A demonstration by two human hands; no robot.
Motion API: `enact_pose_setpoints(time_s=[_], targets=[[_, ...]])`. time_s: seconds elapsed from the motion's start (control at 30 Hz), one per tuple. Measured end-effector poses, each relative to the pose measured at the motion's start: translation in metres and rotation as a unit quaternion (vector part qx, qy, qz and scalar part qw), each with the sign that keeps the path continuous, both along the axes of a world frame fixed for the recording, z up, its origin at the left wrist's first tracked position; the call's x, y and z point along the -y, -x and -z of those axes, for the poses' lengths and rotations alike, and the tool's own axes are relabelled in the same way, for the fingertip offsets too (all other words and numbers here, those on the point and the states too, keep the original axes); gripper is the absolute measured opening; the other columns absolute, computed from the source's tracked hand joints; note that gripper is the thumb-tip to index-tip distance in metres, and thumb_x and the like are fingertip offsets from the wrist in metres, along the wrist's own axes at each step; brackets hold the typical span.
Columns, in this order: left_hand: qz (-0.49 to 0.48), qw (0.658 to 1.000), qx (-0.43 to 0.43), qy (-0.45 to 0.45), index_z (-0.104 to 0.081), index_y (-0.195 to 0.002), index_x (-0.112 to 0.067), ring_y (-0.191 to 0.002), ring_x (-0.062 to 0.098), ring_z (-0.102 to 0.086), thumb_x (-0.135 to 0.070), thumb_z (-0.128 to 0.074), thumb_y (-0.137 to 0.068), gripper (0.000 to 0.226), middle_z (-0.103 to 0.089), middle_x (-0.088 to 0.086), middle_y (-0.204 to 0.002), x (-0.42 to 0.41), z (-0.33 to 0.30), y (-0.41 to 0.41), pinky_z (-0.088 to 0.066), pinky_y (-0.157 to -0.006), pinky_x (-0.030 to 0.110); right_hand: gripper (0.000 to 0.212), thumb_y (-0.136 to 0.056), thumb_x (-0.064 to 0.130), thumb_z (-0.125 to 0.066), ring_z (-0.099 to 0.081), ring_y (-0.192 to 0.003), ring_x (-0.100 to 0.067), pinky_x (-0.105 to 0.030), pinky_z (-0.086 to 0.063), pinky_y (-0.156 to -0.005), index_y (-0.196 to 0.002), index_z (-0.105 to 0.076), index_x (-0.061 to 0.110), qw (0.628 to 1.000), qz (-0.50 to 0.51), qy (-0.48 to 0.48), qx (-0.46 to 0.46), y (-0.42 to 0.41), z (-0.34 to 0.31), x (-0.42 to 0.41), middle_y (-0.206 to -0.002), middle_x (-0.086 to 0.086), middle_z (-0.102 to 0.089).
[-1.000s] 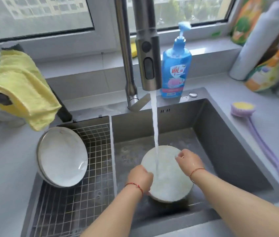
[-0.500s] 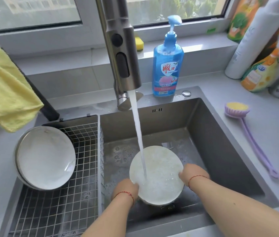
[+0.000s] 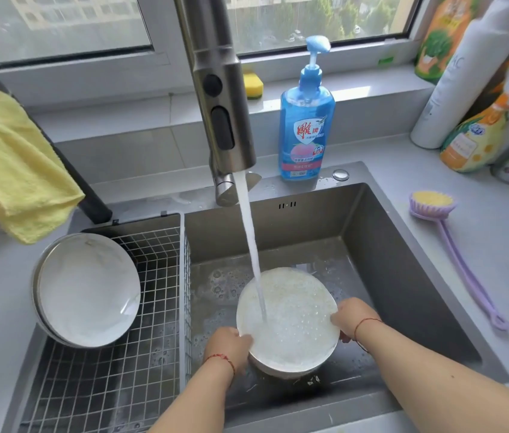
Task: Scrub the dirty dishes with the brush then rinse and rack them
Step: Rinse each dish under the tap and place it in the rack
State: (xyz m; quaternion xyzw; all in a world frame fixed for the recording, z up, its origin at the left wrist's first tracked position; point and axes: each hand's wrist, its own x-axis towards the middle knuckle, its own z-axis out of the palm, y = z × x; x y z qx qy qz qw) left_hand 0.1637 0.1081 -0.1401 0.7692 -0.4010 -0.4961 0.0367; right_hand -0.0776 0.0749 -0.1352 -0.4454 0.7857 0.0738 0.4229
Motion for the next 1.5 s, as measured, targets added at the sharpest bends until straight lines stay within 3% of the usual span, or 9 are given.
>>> enact_pose_setpoints(time_s=[0.33, 0.6, 0.77, 0.83, 0.93, 1.03, 1.2, 1.33, 1.5], targets=[[-0.186, 0.975, -0.122, 0.019, -0.064, -0.085, -0.003, -0.07, 0.026, -0.071, -0.002, -0.059, -0.093, 0.01, -0.07, 0.011, -0.082, -0.007, -0.018, 0.012, -0.061, -0.054, 0.033, 0.02, -0.079, -0.006, -0.051, -0.055, -0.05, -0.026, -0.032, -0.053, -0.052, -0.064, -0.057, 0.005, 0.985, 0.119, 0.091, 0.089, 0.006, -0.01, 0.002, -0.059, -0.012, -0.055], [-0.262, 0.874, -0.408, -0.035, -0.048, -0.131, -0.015, -0.106, 0.045, -0.065, 0.018, -0.035, -0.081, 0.061, -0.064, 0.02, -0.125, -0.008, -0.032, 0.01, -0.059, -0.066, 0.048, 0.021, -0.084, 0.002, -0.055, -0.047, -0.053, -0.021, -0.024, -0.043, -0.053, -0.063, -0.055, 0.006, 0.974, 0.092, 0.155, 0.135, 0.012, -0.032, 0.015, -0.06, -0.006, -0.052], [-0.274, 0.864, -0.423, -0.013, -0.046, -0.134, -0.023, -0.103, 0.045, -0.065, 0.012, -0.038, -0.083, 0.062, -0.061, 0.019, -0.126, -0.009, -0.043, 0.006, -0.059, -0.061, 0.042, 0.015, -0.082, 0.01, -0.056, -0.055, -0.093, -0.025, -0.031, -0.049, -0.077, -0.093, -0.058, 0.02, 0.967, -0.093, 0.236, -0.014, -0.002, -0.043, 0.003, -0.094, -0.001, -0.058], [-0.268, 0.87, -0.414, 0.007, -0.045, -0.135, -0.027, -0.102, 0.044, -0.066, 0.008, -0.04, -0.087, 0.06, -0.06, 0.017, -0.127, -0.01, -0.047, 0.004, -0.059, -0.063, 0.045, 0.046, -0.086, 0.025, -0.061, -0.045, -0.121, -0.022, -0.033, -0.038, -0.105, -0.13, -0.047, 0.023, 0.941, -0.195, 0.257, -0.098, -0.011, -0.049, -0.009, -0.125, 0.0, -0.05], [-0.274, 0.871, -0.406, 0.032, -0.046, -0.133, -0.026, -0.094, 0.04, -0.07, 0.005, -0.042, -0.092, 0.053, -0.063, 0.014, -0.123, -0.017, -0.048, 0.0, -0.06, -0.067, 0.048, 0.047, -0.093, 0.042, -0.047, -0.037, -0.13, -0.018, -0.037, -0.016, -0.118, -0.136, -0.044, 0.023, 0.907, -0.35, 0.197, -0.13, -0.03, -0.057, -0.029, -0.135, 0.004, -0.045], [-0.291, 0.865, -0.406, 0.058, -0.048, -0.132, -0.024, -0.09, 0.039, -0.071, 0.003, -0.044, -0.092, 0.049, -0.066, 0.014, -0.119, -0.021, -0.048, -0.001, -0.06, -0.064, 0.046, 0.039, -0.099, 0.031, -0.036, -0.038, -0.131, -0.024, -0.043, -0.014, -0.116, -0.131, -0.05, 0.013, 0.901, -0.411, 0.127, -0.054, -0.051, -0.056, -0.047, -0.135, -0.006, -0.049], [-0.26, 0.862, -0.429, 0.077, -0.051, -0.128, -0.024, -0.09, 0.037, -0.073, -0.031, -0.046, -0.104, 0.026, -0.074, 0.014, -0.11, -0.025, -0.063, 0.006, -0.06, -0.063, 0.044, 0.049, -0.101, 0.022, -0.028, -0.007, -0.146, -0.011, -0.021, 0.003, -0.116, -0.149, -0.029, 0.017, 0.892, -0.381, 0.13, 0.207, -0.085, -0.066, -0.049, -0.158, 0.002, -0.018], [-0.243, 0.86, -0.445, 0.068, -0.06, -0.124, -0.023, -0.096, 0.033, -0.072, -0.05, -0.043, -0.1, 0.04, -0.073, 0.01, -0.113, -0.028, -0.071, 0.017, -0.059, -0.066, 0.043, 0.044, -0.098, 0.036, -0.022, -0.045, -0.124, -0.019, -0.044, -0.026, -0.113, -0.13, -0.049, 0.021, 0.917, -0.292, 0.167, 0.213, -0.111, -0.072, -0.023, -0.133, -0.001, -0.053], [-0.27, 0.846, -0.451, 0.086, -0.058, -0.125, -0.023, -0.098, 0.033, -0.07, -0.038, -0.047, -0.102, 0.03, -0.072, 0.013, -0.114, -0.027, -0.079, 0.014, -0.06, -0.068, 0.046, 0.061, -0.098, 0.055, -0.017, 0.007, -0.148, -0.017, -0.04, 0.009, -0.118, -0.151, 0.007, 0.037, 0.925, -0.355, 0.133, -0.015, -0.075, -0.057, 0.008, -0.16, 0.009, 0.01]])
